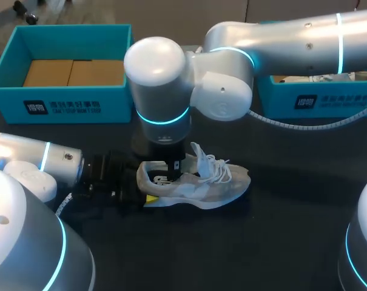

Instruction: Take the shoe out of the shoebox, open the shoe tongue, remove and reinsert the insole, then place the shoe into the shoebox

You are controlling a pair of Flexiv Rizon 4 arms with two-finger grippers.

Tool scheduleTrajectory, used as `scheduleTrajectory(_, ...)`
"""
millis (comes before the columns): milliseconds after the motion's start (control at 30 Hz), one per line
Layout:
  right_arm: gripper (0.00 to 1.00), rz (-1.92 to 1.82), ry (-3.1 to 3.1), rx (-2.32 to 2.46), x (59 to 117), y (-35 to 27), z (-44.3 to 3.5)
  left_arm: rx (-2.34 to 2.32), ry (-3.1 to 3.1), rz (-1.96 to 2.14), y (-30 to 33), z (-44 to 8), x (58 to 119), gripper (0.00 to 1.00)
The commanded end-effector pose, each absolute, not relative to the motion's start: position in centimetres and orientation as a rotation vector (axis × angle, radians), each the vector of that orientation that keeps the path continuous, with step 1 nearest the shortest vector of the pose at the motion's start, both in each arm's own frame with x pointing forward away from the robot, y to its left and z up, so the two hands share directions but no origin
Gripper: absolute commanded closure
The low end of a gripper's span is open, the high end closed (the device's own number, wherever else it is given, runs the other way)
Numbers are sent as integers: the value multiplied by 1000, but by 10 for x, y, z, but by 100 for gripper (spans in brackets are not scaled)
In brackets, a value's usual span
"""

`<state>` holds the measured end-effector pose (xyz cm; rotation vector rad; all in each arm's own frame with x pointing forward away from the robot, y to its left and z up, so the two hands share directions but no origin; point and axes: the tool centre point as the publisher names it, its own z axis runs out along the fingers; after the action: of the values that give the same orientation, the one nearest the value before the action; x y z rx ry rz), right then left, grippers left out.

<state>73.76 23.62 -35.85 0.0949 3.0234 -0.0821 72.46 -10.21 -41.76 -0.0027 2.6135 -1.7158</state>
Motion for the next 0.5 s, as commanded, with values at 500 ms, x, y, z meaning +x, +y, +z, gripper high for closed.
scheduleTrajectory(500, 80, -47, 3059, 61, 754, 221, -377, -3, 2617, -1710, -102, -418, 725, 100)
